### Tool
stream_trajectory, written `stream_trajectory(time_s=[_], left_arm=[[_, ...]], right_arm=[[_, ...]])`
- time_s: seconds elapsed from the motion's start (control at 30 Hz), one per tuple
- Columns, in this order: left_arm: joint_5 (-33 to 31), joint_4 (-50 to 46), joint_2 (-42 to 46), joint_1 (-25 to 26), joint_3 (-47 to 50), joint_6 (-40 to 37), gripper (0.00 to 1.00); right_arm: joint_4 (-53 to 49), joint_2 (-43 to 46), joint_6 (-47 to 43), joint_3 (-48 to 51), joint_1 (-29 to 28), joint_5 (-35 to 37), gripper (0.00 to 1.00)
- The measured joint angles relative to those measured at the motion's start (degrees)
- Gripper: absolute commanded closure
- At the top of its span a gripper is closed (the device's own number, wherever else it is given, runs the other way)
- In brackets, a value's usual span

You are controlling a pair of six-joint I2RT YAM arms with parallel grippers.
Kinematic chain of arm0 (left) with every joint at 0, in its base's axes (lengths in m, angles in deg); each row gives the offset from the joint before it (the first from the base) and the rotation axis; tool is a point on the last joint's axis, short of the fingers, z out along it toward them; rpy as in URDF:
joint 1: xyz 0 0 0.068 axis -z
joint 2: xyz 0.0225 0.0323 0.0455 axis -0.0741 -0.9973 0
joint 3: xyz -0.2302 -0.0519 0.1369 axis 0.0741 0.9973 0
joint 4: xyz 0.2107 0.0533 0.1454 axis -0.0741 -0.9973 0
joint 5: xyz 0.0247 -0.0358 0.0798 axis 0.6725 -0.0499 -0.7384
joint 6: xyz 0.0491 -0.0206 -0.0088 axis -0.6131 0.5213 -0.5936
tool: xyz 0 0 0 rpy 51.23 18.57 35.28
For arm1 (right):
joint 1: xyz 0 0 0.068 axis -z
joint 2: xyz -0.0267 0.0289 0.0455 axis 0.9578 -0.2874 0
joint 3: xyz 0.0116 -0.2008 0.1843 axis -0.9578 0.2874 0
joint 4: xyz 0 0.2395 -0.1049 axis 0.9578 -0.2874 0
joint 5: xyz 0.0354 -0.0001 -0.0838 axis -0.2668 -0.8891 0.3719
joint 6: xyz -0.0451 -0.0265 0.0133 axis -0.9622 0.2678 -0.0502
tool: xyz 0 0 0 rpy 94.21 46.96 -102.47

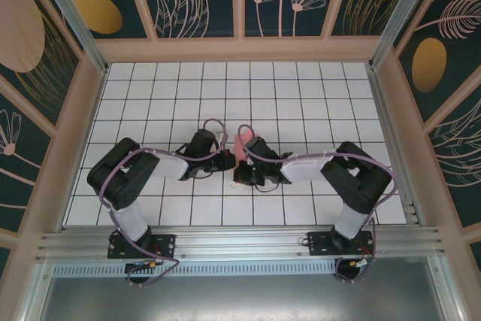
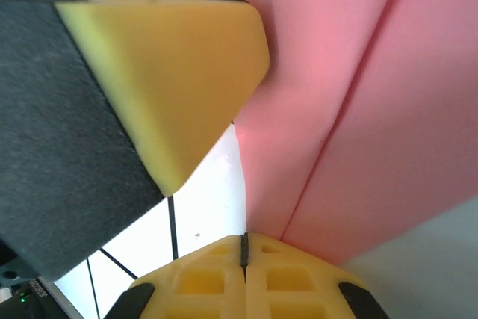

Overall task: Fold a paper plane with a square sheet of paper (pick it up from the middle)
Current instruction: Fourth fold the wing at the center of the table.

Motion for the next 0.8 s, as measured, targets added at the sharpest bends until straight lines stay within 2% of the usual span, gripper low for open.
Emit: stream_trajectory(time_s=[0.23, 0.33, 0.4, 0.43, 0.5, 0.53, 0.63, 0.7, 0.8], left_arm=[[0.0, 0.1, -0.1, 0.0, 0.0, 0.0, 1.0], [0.1, 0.2, -0.1, 0.0, 0.0, 0.0, 1.0], [0.2, 0.4, -0.2, 0.0, 0.0, 0.0, 1.0], [0.2, 0.5, -0.2, 0.0, 0.0, 0.0, 1.0], [0.2, 0.7, -0.2, 0.0, 0.1, 0.0, 1.0], [0.2, 0.8, -0.2, 0.0, 0.1, 0.0, 1.0], [0.3, 0.9, -0.2, 0.0, 0.1, 0.0, 1.0], [0.3, 0.9, -0.2, 0.0, 0.1, 0.0, 1.0], [0.3, 0.9, -0.2, 0.0, 0.1, 0.0, 1.0]], right_arm=[[-0.5, -0.4, -0.2, -0.6, -0.3, 0.4, 0.98], [-1.3, -0.1, -0.5, -0.9, -0.5, 1.1, 0.95], [-3.2, 0.7, -1.0, -1.3, -0.6, 1.7, 0.89], [-4.7, 1.6, -1.3, -1.5, -0.6, 2.6, 0.83], [-6.8, 4.0, -2.3, -1.6, 0.0, 4.0, 0.79], [-7.5, 5.6, -2.5, -1.6, 0.8, 4.5, 0.72], [-7.8, 9.0, -3.1, -1.5, 6.0, 5.3, 0.67], [-7.3, 9.6, -3.5, -1.4, 9.9, 5.6, 0.56], [-7.0, 9.2, -3.7, -1.0, 14.2, 5.6, 0.49]])
